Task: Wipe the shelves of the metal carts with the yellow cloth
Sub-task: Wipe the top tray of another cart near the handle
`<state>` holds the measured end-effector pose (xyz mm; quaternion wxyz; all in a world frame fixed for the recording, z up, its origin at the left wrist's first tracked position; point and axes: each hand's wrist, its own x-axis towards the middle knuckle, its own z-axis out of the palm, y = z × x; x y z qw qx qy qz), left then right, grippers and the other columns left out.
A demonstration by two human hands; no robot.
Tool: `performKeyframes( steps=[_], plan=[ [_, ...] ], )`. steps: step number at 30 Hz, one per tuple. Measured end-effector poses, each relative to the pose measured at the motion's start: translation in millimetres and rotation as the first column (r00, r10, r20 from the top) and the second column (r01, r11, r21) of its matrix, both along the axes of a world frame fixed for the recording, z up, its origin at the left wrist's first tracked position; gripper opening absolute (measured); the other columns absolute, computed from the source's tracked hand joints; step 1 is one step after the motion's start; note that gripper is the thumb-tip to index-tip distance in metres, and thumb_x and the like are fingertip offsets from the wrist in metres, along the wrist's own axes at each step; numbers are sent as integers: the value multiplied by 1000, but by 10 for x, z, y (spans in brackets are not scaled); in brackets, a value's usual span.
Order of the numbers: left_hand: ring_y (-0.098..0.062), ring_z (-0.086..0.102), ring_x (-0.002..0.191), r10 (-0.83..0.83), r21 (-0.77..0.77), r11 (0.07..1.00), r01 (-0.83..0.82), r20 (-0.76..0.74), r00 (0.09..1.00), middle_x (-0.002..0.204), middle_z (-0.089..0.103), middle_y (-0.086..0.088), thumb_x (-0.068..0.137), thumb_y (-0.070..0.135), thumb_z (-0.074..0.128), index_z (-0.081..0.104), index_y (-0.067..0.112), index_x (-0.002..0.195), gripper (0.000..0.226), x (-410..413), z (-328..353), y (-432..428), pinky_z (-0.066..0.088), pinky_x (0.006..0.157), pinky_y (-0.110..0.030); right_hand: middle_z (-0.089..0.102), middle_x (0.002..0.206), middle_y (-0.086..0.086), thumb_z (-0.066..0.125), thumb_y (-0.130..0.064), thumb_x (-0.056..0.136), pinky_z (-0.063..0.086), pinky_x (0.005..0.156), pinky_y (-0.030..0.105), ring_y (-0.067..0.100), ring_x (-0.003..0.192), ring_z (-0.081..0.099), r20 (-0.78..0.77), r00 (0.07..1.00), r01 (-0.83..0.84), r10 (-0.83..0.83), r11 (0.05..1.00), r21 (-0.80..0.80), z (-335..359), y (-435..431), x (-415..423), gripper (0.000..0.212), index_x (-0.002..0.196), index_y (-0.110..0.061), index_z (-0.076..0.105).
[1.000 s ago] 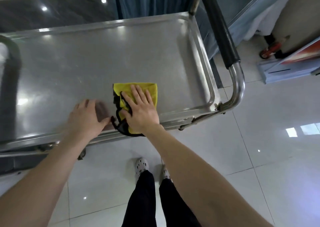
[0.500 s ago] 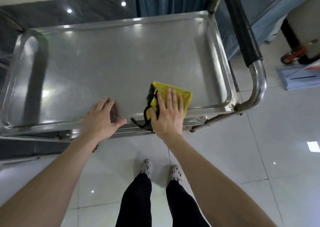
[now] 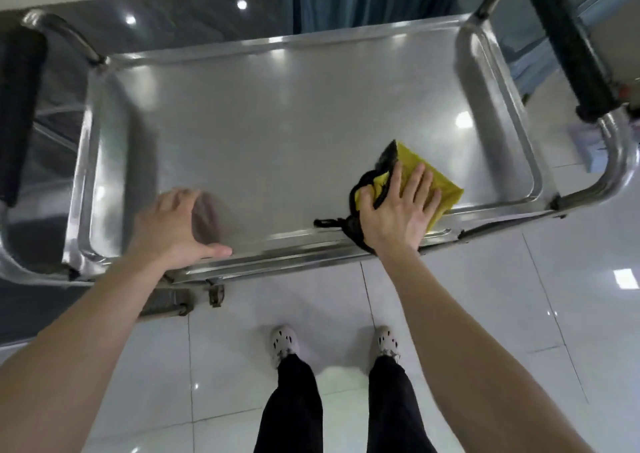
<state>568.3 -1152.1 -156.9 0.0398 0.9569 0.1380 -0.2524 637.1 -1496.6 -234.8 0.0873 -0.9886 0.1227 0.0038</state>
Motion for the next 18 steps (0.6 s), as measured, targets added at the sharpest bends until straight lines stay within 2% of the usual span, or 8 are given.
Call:
performKeyframes(
  steps=[3,5,7,9,12,14,16,18],
  plan=[
    [-30,27,159,19,-35,999,-17,49,999,174,21,-1,34,113,60,25,33,166,157,-70,-135,186,39,121,-61,11,176,23,33,-65,99,2,129,63,39,164,2,-9,967,-253,254,967,41,-3,1278,-182,84,169,-18,27],
    [-35,33,154,-6,-32,999,8,69,998,170,27,-3,36,108,63,30,34,162,150,-60,-152,216,43,117,-61,11,177,18,35,-63,101,1,130,60,36,165,2,-14,837,-545,548,835,75,5,1872,-281,79,169,-23,27],
    [-37,35,151,-16,-20,1000,17,57,998,167,30,-2,38,101,71,31,36,159,142,-38,-93,193,44,115,-62,14,178,11,38,-63,104,4,131,55,29,166,6,16,712,-701,702,709,78,-20,1938,-282,73,168,-28,31],
    [-35,33,151,-14,-32,999,15,31,999,165,31,-1,36,106,68,31,37,159,145,-15,-2,145,41,115,-63,19,178,5,42,-63,105,10,131,53,25,165,11,75,690,-724,720,686,76,-78,1595,-233,68,166,-33,35],
    [-32,31,151,-11,-59,998,12,18,1000,165,29,0,40,103,74,31,37,160,143,-7,88,103,43,114,-64,15,179,-2,39,-70,104,7,133,49,18,166,6,22,826,-563,563,825,50,-74,673,-24,71,168,-39,27],
    [-32,33,149,-20,-54,998,21,20,1000,162,31,1,44,97,79,32,37,159,138,5,100,113,45,112,-61,12,179,0,33,-77,102,3,133,50,20,166,4,-11,959,-283,283,958,35,-48,252,231,79,169,-37,24],
    [-30,36,146,-33,-27,999,34,31,999,158,33,2,46,95,80,34,38,157,133,34,104,120,46,110,-58,11,179,10,26,-77,99,3,131,57,27,165,3,-30,999,44,-43,998,34,-8,364,488,87,170,-28,24],
    [-29,39,142,-34,-5,999,34,29,999,154,35,3,45,96,80,35,39,155,132,24,95,121,47,108,-55,10,177,18,25,-73,97,2,129,62,34,165,3,-27,995,101,-100,995,24,-14,930,597,89,170,-22,23]
  ],
)
